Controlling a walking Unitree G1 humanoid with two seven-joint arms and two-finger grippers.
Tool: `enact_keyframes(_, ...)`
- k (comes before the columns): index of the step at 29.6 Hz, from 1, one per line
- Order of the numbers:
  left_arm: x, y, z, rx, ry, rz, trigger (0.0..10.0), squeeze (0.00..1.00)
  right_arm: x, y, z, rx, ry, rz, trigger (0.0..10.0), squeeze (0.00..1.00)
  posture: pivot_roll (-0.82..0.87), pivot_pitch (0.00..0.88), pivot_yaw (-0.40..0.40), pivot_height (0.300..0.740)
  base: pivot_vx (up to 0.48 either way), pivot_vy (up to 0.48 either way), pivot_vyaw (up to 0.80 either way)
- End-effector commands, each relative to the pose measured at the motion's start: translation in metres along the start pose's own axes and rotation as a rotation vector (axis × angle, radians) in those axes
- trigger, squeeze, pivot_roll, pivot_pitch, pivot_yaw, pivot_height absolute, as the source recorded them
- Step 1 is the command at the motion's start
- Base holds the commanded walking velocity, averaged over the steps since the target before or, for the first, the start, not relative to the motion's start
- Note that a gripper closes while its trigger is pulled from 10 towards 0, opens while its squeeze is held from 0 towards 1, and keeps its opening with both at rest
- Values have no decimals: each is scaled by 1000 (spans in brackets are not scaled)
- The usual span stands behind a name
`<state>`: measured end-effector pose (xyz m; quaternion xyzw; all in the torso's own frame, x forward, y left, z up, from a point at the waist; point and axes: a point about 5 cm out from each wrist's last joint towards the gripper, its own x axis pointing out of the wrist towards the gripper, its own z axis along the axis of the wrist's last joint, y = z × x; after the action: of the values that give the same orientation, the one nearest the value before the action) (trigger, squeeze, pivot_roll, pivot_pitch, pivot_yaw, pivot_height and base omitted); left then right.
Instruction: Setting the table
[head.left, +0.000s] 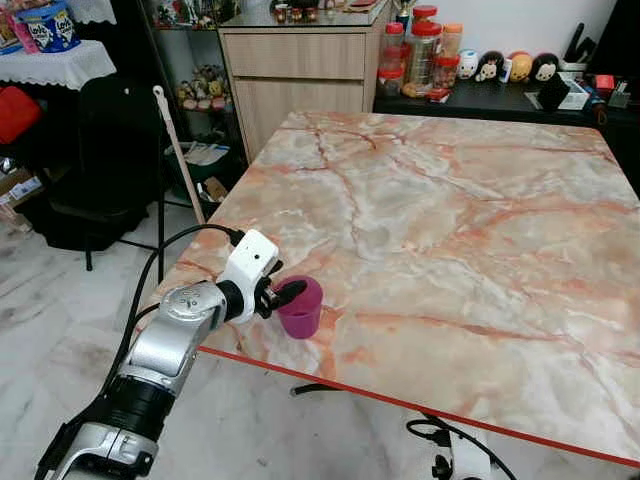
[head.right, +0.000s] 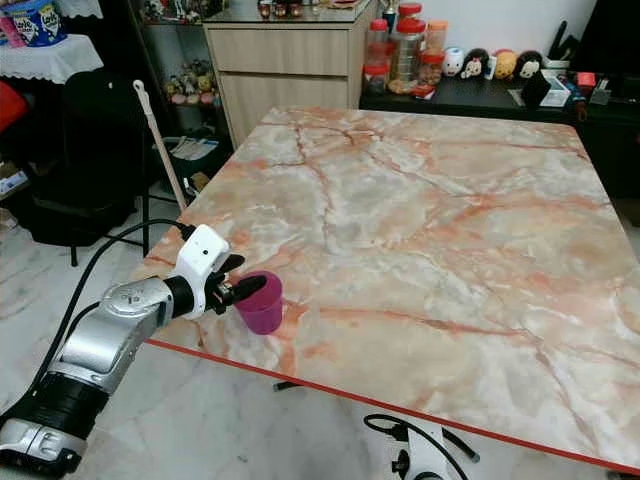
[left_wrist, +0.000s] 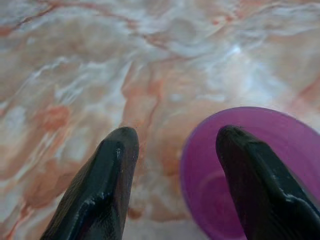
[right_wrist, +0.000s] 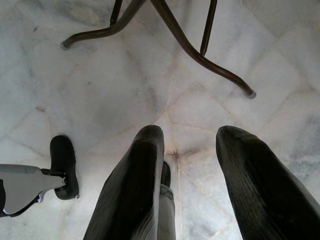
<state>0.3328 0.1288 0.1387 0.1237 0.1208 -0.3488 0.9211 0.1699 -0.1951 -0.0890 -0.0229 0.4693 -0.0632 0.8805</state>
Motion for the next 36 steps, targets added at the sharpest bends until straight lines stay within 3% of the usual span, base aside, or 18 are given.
enact_keyframes(1, 0, 6, -1, 6, 35, 23, 10000, 0, 0, -1, -1, 6, 4, -5, 10000, 0, 31, 0, 57, 740, 0, 0, 0)
enact_keyframes(7, 0, 7, -4, -4, 52, 25, 10000, 0, 0, -1, -1, 8, 4, -7, 10000, 0, 30, 0, 58, 740, 0, 0, 0)
enact_keyframes(8, 0, 7, -5, -6, 54, 24, 9216, 0, 0, -1, -1, 8, 4, -7, 10000, 0, 30, 0, 57, 740, 0, 0, 0)
enact_keyframes(9, 0, 7, -5, -7, 55, 23, 7020, 0, 0, -1, -1, 8, 5, -7, 10000, 0, 30, 0, 57, 740, 0, 0, 0)
enact_keyframes(10, 0, 6, -5, -9, 56, 22, 6745, 0, 0, -2, -1, 8, 5, -7, 10000, 0, 31, 0, 57, 740, 0, 0, 0)
enact_keyframes(11, 0, 6, -5, -11, 56, 22, 3765, 0, 0, -2, -1, 8, 5, -7, 10000, 0, 30, 0, 57, 740, 0, 0, 0)
enact_keyframes(12, 0, 6, -5, -11, 56, 22, 3765, 0, 0, -2, -1, 8, 5, -7, 10000, 0, 30, 0, 57, 740, 0, 0, 0)
enact_keyframes(13, 0, 6, -5, -12, 57, 21, 0, 0, 0, -2, -1, 9, 4, -8, 10000, 0, 30, 0, 57, 740, 0, 0, 0)
enact_keyframes(36, -1, 5, -5, 3, 61, -5, 0, 0, 0, 0, 0, 16, 1, -7, 10000, 0, 31, 0, 58, 740, 0, 0, 0)
